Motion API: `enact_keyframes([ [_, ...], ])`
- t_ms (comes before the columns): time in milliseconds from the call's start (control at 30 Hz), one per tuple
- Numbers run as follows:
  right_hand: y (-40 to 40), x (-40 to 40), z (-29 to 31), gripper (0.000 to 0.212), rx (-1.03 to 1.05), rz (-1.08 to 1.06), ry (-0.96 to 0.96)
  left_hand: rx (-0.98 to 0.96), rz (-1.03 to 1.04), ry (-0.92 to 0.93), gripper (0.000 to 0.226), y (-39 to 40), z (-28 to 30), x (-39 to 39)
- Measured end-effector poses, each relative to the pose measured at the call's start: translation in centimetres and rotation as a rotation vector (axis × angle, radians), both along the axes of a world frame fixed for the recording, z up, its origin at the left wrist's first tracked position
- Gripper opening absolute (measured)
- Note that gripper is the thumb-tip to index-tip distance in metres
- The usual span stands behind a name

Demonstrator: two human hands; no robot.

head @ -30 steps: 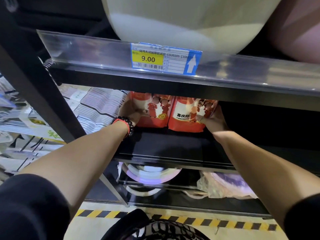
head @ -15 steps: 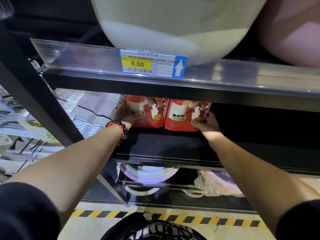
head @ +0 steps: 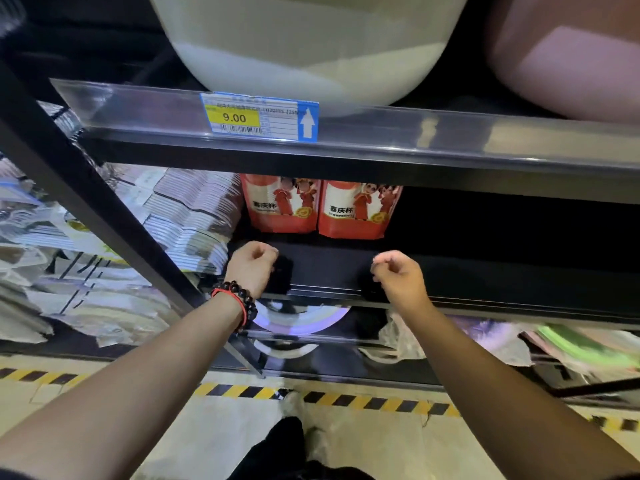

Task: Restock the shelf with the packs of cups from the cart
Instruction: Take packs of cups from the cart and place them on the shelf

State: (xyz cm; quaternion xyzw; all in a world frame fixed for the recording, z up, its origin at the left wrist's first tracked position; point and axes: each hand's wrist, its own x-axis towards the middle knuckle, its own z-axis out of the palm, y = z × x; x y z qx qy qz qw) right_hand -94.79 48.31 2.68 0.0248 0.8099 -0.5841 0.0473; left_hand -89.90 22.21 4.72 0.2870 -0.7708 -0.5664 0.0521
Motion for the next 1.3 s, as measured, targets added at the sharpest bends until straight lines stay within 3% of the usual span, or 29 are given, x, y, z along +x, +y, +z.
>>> enact_keyframes([
  [133,-0.4,2.7,-0.9,0.042,0.039,0.104,0.027,-0.030,-0.165,-0.073,0.015,2.9,-1.4,3.8],
  [267,-1.3,5.0,-1.2,0.050,0.067,0.169,0.057,0.002,-0.185,-0.093,0.022,4.2,-2.2,7.3],
  [500,-5.1,10.7,-1.6,0.017,0.091,0.322,0.029,0.009,-0.081,-0.098,0.018,3.0,-2.0,15.7],
  [567,-6.7,12.9,-2.0,0.015,0.129,0.414,0.040,-0.002,-0.020,-0.091,0.017,2.6,-2.3,19.1],
  [667,-9.3,17.6,-2.3,0.034,0.115,0.535,-0.015,-0.016,0.093,-0.092,0.021,2.0,-2.7,25.3],
  [833,-12.9,28.3,-2.5,0.025,0.102,0.808,-0.078,0.053,0.353,-0.107,0.015,1.9,-3.5,38.9],
  [1067,-16.7,44.4,-3.3,0.034,0.191,1.213,-0.067,0.006,0.739,-0.134,0.016,5.3,-4.4,57.8],
  [1300,-19.8,54.8,-1.9,0.035,0.157,1.493,-0.001,0.038,1.042,-0.123,0.024,7.2,-3.9,69.9],
])
